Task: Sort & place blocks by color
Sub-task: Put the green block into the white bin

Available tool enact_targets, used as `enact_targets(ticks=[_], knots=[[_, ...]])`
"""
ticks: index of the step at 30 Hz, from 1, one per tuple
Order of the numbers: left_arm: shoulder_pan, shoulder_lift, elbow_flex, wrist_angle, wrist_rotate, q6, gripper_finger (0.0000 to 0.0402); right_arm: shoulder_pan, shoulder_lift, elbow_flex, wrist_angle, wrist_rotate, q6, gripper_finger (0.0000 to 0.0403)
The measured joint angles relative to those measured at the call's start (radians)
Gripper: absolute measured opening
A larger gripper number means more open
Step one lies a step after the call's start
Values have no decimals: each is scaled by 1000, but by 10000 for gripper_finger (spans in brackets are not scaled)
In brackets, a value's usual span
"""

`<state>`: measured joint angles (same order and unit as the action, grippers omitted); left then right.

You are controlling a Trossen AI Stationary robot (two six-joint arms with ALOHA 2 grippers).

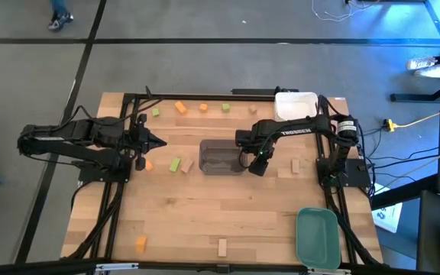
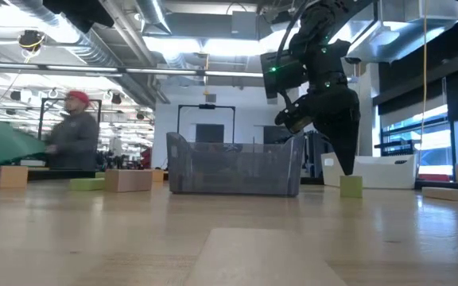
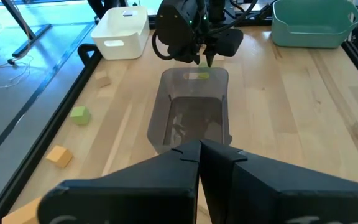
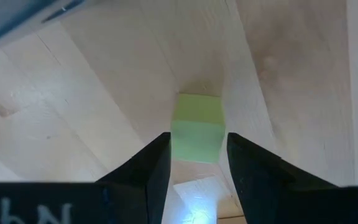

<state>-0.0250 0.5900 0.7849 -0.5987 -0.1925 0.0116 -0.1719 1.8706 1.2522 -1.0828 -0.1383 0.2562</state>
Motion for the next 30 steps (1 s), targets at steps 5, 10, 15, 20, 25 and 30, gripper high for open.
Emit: enact_targets(ticks=[5,10,15,20,25,30], knots=[[0,0,0,0,0,0,0,1,0,-3,4,0,-2,156],[0,0,0,0,0,0,0,1,-2,-37,14,-1,-1,156],[0,0,0,0,-1,0,0,1,-3,-45,35,-3,-3,156],[0,0,0,0,-1,0,0,1,3,-48,82,13,-3,156],[0,0,0,0,-1,0,0,1,3,-48,110,34,-6,156],[0,0,0,0,-1,0,0,1,2,-48,129,51,-15,156]])
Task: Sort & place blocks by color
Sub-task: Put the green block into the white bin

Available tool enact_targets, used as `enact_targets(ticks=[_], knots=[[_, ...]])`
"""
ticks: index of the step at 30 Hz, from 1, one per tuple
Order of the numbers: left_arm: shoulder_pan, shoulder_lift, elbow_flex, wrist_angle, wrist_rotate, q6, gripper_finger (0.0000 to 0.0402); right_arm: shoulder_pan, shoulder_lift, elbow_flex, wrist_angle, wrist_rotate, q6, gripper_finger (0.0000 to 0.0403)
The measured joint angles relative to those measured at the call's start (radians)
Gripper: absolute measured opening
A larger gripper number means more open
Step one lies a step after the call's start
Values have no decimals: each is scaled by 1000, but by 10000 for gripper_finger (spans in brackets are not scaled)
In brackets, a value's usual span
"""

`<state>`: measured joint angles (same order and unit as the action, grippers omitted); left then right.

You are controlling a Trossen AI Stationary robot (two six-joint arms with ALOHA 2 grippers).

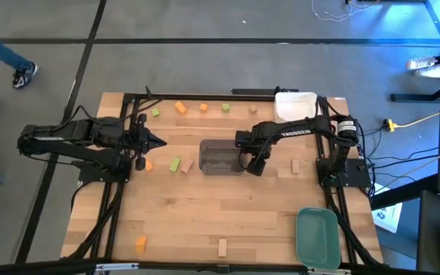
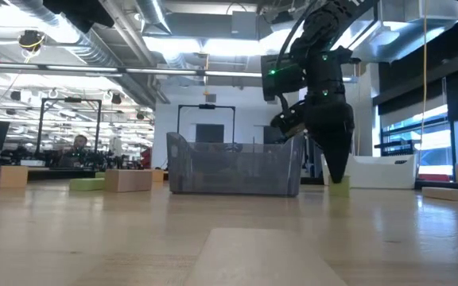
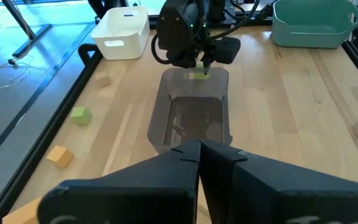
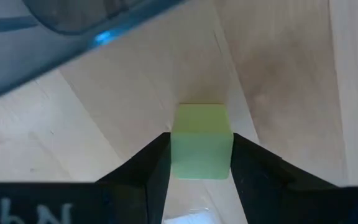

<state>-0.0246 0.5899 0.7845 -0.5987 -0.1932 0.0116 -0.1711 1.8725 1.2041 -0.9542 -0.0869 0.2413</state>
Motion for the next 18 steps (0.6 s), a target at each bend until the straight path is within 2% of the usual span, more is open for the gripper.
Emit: enact_targets(ticks=[10,15,18], knots=[[0,0,0,0,0,0,0,1,75,5,24,12,-12,156],[0,0,0,0,0,0,0,1,75,10,24,12,-12,132],[0,0,0,0,0,0,0,0,75,20,15,13,-10,132]])
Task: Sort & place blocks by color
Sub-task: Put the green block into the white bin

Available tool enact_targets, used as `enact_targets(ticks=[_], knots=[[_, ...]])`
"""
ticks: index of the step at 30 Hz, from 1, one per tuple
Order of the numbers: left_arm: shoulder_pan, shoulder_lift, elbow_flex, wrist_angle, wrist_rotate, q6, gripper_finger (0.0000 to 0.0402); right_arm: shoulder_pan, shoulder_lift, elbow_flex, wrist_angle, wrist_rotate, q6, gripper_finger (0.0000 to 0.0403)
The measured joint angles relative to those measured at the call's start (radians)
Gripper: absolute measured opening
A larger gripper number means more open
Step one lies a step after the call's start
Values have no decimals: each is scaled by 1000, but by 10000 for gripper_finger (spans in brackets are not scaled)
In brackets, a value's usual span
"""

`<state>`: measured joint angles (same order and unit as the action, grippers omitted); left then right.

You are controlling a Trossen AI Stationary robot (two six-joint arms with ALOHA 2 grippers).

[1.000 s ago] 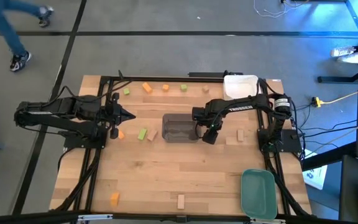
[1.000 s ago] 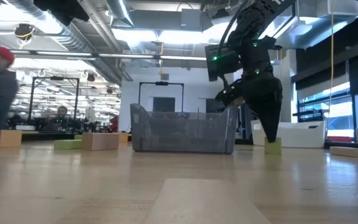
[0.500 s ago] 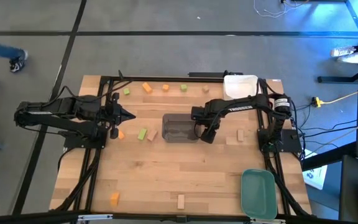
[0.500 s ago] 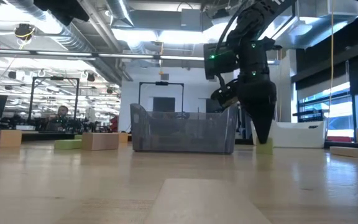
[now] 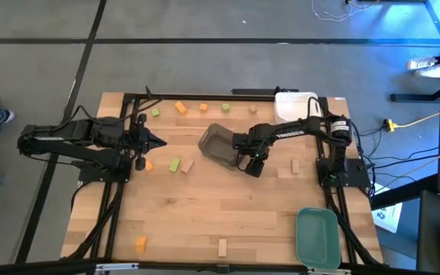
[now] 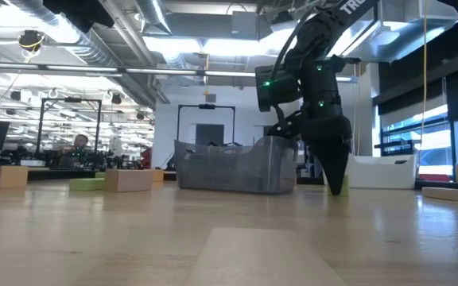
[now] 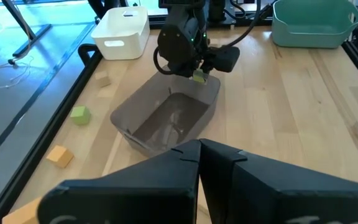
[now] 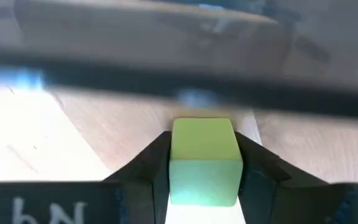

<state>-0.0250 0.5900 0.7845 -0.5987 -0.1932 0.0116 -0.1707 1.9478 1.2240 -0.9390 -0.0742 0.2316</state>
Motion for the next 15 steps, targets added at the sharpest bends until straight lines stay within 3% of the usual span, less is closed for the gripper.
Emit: enact_targets(ticks=[8,15], knots=[[0,0,0,0,0,40,0,-5,6,93,-124,71,-1,132],[0,0,0,0,0,51,0,-8,5,278,-299,163,-4,132]])
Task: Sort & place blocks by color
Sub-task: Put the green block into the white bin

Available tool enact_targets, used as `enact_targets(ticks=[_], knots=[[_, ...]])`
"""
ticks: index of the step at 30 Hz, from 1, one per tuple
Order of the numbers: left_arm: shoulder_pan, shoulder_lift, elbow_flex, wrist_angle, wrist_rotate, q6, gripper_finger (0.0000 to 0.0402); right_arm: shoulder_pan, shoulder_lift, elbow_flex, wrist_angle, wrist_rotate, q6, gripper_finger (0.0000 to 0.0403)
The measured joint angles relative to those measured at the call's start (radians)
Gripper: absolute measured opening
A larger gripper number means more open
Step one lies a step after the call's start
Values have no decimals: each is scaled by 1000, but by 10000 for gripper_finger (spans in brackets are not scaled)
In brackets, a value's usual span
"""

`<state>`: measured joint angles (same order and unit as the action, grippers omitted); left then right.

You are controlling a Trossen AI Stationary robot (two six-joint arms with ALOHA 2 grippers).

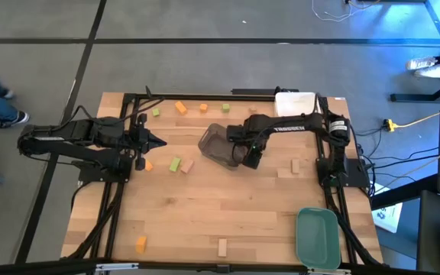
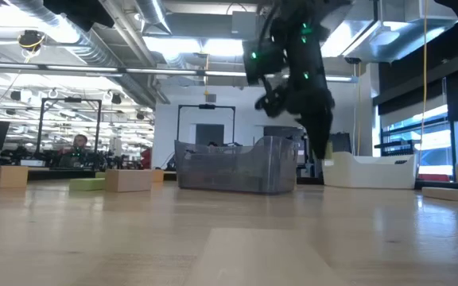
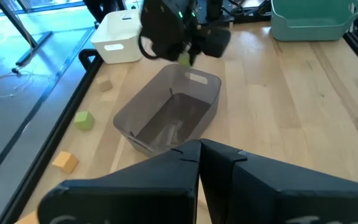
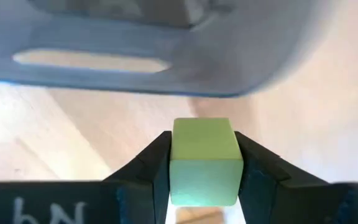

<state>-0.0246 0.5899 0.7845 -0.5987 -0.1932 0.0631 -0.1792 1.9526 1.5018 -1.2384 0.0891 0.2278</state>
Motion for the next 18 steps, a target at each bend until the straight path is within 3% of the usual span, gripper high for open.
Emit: enact_targets(ticks=[4,11,18], knots=[[0,1,0,0,-11,0,0,-29,0,122,-141,112,34,132],[0,39,0,7,-89,-25,0,-148,-2,297,-334,217,144,132],[0,89,0,18,-143,-61,0,-329,-11,342,-332,233,159,132]])
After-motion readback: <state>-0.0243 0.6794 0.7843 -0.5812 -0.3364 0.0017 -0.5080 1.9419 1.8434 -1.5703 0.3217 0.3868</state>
